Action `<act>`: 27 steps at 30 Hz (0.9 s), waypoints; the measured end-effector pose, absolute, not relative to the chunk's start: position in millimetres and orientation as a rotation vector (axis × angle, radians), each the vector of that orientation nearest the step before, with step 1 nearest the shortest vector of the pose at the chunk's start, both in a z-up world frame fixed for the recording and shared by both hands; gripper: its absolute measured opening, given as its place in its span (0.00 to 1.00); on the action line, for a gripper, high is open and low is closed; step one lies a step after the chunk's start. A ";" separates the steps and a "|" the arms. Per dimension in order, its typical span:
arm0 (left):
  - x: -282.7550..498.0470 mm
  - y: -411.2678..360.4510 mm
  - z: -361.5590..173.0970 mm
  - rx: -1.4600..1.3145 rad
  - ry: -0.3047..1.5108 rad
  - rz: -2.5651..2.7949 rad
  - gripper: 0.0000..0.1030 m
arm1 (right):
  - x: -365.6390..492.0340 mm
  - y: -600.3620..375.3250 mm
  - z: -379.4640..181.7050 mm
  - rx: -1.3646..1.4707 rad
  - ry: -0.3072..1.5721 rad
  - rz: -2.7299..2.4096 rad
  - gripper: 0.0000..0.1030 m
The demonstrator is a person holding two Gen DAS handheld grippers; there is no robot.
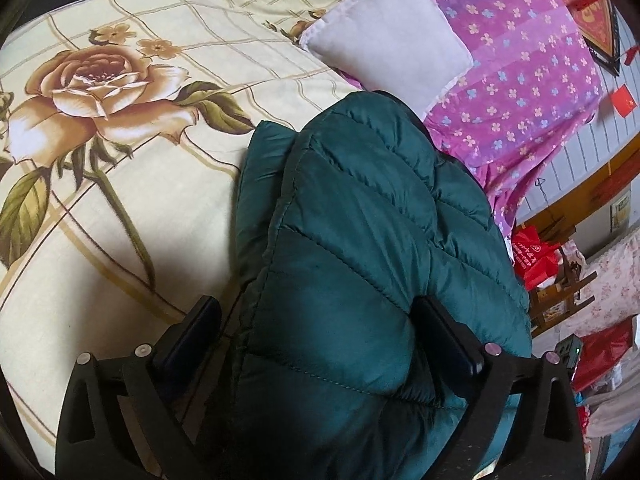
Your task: Fold large clothes
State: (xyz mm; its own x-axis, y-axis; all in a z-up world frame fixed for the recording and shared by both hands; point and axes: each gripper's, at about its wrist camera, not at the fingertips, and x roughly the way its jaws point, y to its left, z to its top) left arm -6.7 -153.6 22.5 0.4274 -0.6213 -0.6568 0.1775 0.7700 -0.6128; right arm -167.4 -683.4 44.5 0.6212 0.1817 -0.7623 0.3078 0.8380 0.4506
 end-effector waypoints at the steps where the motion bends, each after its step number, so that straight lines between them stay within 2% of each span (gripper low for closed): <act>1: -6.5 -153.2 22.5 -0.500 1.015 -0.526 0.80 | -169.1 -681.4 44.8 0.586 0.904 -0.086 1.00; 14: -13.1 -160.0 22.3 -0.481 0.969 -0.510 0.82 | -165.2 -690.0 39.2 0.582 0.899 -0.066 1.00; 17: -13.1 -162.3 20.9 -0.501 0.987 -0.561 0.59 | -165.2 -678.9 40.8 0.555 0.922 -0.050 0.99; 19: -15.8 -164.4 25.4 -0.497 0.976 -0.572 0.46 | -170.9 -667.3 44.4 0.553 0.903 -0.003 0.90; 21: -22.2 -167.1 36.0 -0.462 0.948 -0.576 0.28 | -179.9 -657.4 55.2 0.530 0.868 -0.007 0.68; 22: -25.0 -167.8 40.9 -0.450 0.941 -0.579 0.24 | -184.2 -655.0 61.0 0.527 0.854 -0.006 0.62; 23: -29.6 -166.8 48.9 -0.442 0.931 -0.587 0.19 | -190.9 -653.2 69.3 0.532 0.835 -0.004 0.52; 24: -32.6 -165.1 54.5 -0.442 0.926 -0.596 0.15 | -198.0 -652.3 77.5 0.542 0.818 0.004 0.45; 27: -46.3 -156.1 68.7 -0.442 0.932 -0.629 0.13 | -221.1 -643.4 104.7 0.532 0.789 0.037 0.38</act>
State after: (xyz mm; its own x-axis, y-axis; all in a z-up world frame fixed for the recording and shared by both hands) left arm -46.3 -156.1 68.7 0.4408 -0.6688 -0.5987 0.3044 0.7388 -0.6012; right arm -221.1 -643.4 104.7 0.7108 0.2259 -0.6661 0.1633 0.8682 0.4686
